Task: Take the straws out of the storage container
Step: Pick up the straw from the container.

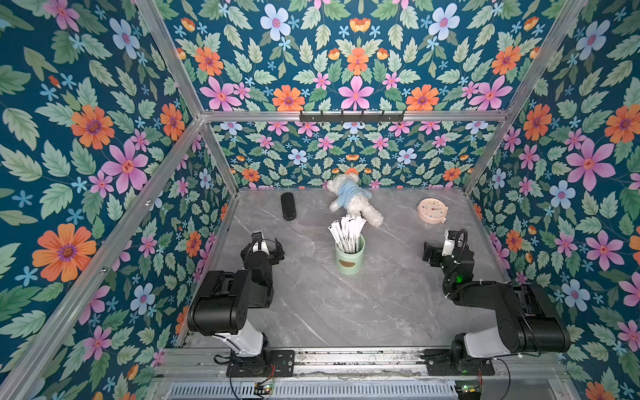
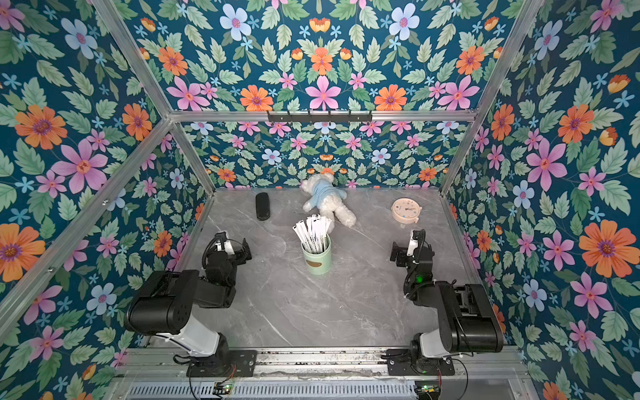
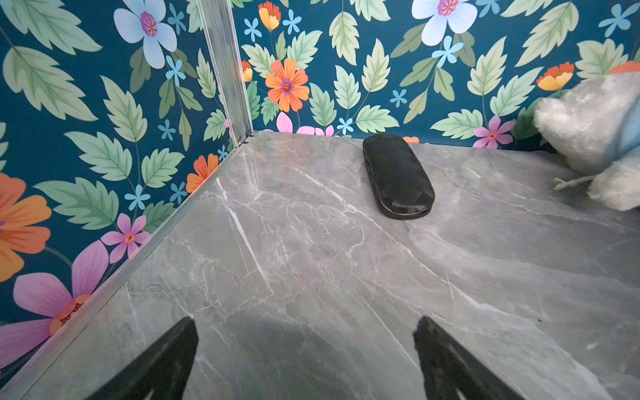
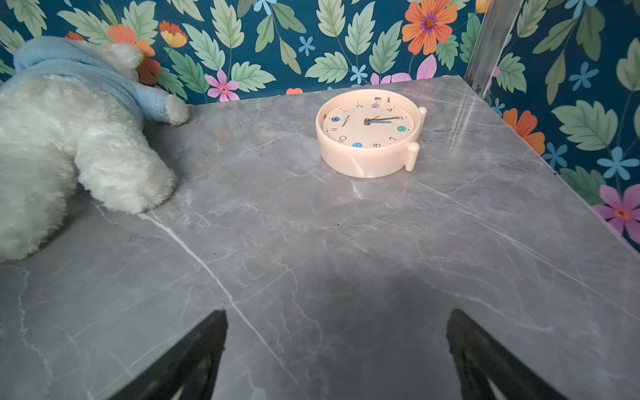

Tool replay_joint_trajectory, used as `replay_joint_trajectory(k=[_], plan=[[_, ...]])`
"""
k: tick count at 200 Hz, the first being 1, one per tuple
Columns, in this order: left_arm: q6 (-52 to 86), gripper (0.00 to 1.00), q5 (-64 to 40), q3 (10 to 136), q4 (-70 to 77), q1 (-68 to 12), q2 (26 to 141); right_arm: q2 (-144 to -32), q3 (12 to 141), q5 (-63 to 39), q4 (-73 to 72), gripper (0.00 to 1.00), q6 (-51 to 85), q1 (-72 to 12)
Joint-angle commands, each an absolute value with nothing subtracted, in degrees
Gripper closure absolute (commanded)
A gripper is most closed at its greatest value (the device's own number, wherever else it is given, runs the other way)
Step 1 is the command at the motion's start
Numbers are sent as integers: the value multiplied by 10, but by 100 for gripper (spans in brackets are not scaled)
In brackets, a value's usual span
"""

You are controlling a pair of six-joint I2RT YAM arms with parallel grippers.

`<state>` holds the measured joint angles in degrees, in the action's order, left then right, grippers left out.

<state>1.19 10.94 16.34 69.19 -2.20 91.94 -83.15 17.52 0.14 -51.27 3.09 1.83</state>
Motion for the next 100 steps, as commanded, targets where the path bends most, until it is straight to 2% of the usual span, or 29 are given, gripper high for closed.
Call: replay_joint_trajectory(k=[1, 100], plan=[[11, 0, 110, 163, 703, -21, 919, -831, 176, -3, -525, 1, 30, 18], [10, 0, 109, 163, 702, -22, 918, -831, 176, -3, -525, 1, 29, 18]])
